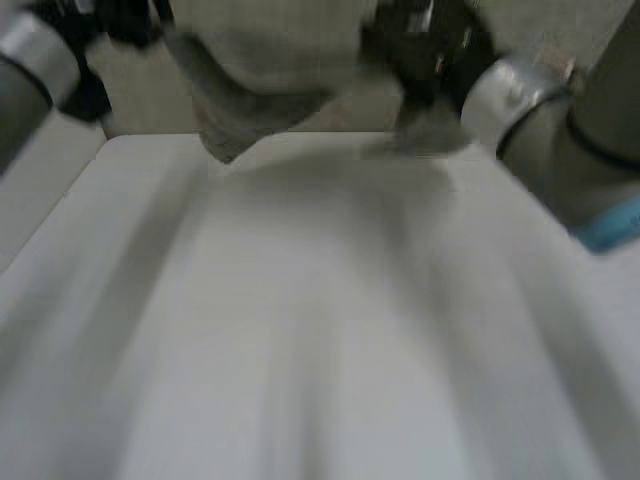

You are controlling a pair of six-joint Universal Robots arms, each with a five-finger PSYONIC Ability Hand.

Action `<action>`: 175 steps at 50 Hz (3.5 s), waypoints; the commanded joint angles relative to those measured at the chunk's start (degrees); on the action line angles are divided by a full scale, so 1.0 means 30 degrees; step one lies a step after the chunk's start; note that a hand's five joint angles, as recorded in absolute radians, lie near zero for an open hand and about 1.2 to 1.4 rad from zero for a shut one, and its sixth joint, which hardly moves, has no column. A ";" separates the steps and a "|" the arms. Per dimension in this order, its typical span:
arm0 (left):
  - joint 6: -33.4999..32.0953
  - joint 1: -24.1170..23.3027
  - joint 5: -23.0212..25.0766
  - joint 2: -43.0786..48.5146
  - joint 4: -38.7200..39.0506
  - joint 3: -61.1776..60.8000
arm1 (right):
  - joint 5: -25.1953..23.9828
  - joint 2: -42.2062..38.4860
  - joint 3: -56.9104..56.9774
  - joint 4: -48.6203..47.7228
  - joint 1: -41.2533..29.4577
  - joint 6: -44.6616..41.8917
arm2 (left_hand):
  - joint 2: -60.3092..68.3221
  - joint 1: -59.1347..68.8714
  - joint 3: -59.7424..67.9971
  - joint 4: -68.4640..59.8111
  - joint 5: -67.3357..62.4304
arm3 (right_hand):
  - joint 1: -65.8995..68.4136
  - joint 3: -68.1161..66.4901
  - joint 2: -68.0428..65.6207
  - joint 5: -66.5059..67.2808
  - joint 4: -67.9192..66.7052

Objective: Fold the towel.

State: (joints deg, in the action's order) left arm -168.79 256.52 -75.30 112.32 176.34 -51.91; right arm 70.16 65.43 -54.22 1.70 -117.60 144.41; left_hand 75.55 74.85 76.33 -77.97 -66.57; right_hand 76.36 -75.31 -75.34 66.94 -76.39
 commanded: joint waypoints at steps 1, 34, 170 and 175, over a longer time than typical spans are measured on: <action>-0.0921 0.0974 0.2042 -0.1373 0.1569 -0.9896 | -0.1647 0.0309 -0.5794 0.2331 0.0469 -0.1171 | 0.1483 0.1718 0.1222 -0.0676 -0.1142 | 0.1214 -0.1562 -0.1553 0.1021 -0.1202; -0.4118 0.3202 0.2395 -0.1140 0.4151 -1.6506 | 0.2541 0.1301 -1.4530 -0.0804 0.2432 0.3718 | 0.1483 0.1718 0.1222 -0.0676 -0.1142 | -1.9568 1.9220 1.9229 -1.9761 1.9580; -0.8220 0.2823 0.1809 0.0559 0.6817 -1.7444 | 0.1662 0.2333 -1.7610 -0.1446 0.5394 0.7058 | 0.1483 0.1718 0.1222 -0.0676 -0.1142 | -1.3683 1.3336 1.3345 -1.3876 1.3696; -0.8220 0.2823 0.1809 0.0559 0.6817 -1.7415 | 0.1720 0.1865 -1.7669 -0.2118 0.5392 0.6999 | 0.1483 0.1718 0.1222 -0.0676 -0.1142 | -0.8935 0.8587 0.8596 -0.9128 0.8947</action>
State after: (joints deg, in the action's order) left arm -193.45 264.98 -69.87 114.00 196.78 -104.24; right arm 75.06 72.60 -107.06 -2.59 -101.03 165.74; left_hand 76.09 74.62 76.28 -77.92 -64.71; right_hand 40.62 -40.59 -40.52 30.67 -40.60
